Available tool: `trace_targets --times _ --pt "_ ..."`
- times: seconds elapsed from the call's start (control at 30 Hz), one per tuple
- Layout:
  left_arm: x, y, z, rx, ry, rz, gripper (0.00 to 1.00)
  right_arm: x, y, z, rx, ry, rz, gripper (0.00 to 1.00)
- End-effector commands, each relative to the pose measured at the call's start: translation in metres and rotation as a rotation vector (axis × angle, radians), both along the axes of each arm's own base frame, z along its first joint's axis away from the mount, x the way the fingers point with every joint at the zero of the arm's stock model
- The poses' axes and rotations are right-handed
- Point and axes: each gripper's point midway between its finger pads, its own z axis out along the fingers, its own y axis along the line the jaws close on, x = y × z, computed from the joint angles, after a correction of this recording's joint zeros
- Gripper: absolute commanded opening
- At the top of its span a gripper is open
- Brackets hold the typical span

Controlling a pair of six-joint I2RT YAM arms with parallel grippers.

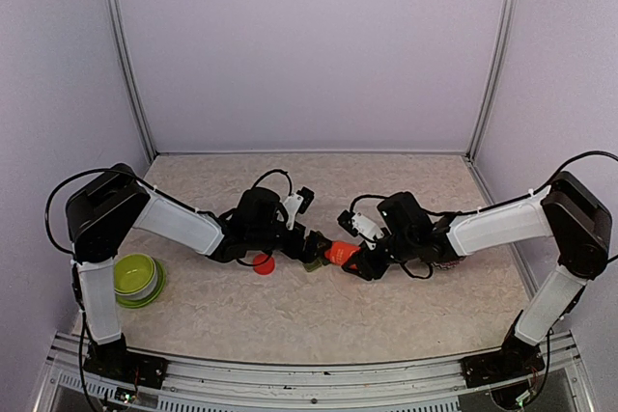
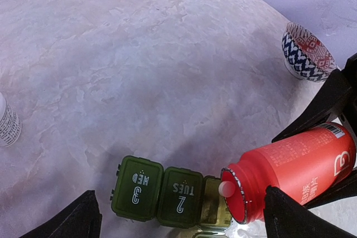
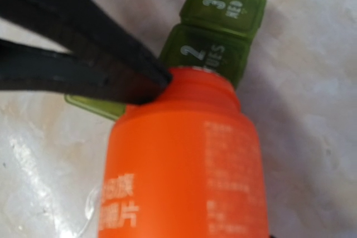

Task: Sort the pills into containers
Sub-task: Pour the pill into the compartment of the pill container.

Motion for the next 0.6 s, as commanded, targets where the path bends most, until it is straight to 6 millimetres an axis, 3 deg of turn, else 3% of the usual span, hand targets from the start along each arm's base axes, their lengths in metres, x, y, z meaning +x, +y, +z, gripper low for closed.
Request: trace_targets --times 0.0,0.57 --pt "-0.0056 -0.0056 -0.0094 0.018 0.019 -0.030 0.99 0.0173 0.0266 0.0463 0.108 -0.106 0.034 0.00" --pt "-0.0054 -0.0057 -0.0085 0.018 0.017 -0.031 0.99 0.0199 0.0342 0.0456 0.064 -0.085 0.045 0.00"
